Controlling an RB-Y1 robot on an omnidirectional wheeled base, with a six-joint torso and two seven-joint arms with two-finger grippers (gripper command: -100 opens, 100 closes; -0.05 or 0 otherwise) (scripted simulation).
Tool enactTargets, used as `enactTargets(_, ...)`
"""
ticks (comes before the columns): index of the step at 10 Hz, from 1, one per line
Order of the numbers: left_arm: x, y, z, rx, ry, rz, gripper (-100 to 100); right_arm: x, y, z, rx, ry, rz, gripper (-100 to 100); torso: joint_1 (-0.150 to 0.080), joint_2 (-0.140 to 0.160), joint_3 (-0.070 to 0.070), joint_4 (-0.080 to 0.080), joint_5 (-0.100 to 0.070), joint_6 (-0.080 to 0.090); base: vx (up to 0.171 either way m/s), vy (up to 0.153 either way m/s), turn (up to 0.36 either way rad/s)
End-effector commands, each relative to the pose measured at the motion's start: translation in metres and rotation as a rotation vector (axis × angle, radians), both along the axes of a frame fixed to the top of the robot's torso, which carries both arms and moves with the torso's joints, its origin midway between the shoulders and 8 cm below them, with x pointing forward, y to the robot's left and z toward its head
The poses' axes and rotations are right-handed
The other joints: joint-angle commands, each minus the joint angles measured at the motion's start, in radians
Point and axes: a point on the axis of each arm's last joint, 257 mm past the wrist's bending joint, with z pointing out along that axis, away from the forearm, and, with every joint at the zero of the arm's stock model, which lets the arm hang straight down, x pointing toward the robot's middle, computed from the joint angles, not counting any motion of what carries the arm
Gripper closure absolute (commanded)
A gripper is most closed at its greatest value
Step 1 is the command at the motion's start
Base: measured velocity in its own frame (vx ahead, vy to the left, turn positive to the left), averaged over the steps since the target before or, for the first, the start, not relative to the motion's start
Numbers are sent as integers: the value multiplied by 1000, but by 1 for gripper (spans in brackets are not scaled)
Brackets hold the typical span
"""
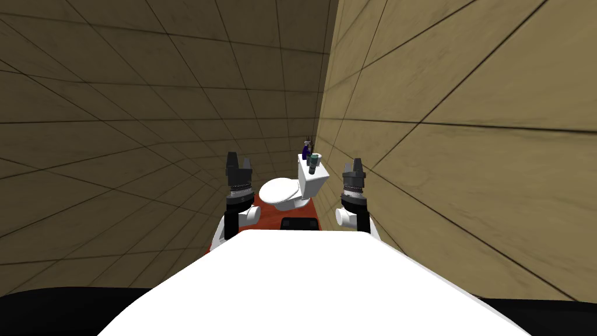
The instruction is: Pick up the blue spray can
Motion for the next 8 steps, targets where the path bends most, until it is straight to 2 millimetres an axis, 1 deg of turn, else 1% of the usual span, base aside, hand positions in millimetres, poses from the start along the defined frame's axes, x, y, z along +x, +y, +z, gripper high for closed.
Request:
enactTargets(1, 0, 0, 0, 0, 0, 0, 0, 2, 2, -4, -42, 13, 14, -100, 0, 0, 0, 0, 0, 0, -31, 13, -6)
enactTargets(2, 0, 0, 0, 0, 0, 0, 0, 4, 3, -8, -73, 24, 21, -100, 0, 2, 1, 0, 0, 0, -70, 32, -12)
enactTargets(4, 0, 0, 0, 0, 0, 0, 0, 9, 2, -17, -131, 50, 26, -100, 3, 6, 4, 1, 1, 0, -123, 50, -15)
enactTargets(6, 0, 0, 0, 0, 0, 0, 0, 14, -4, -28, -181, 78, 17, -100, 4, 10, 6, 2, 1, 0, -161, 70, -20)
enactTargets(8, 0, 0, 0, 0, 0, 0, 0, 21, -12, -39, -224, 109, -1, -100, 5, 12, 7, 3, 1, 0, -197, 80, -21)
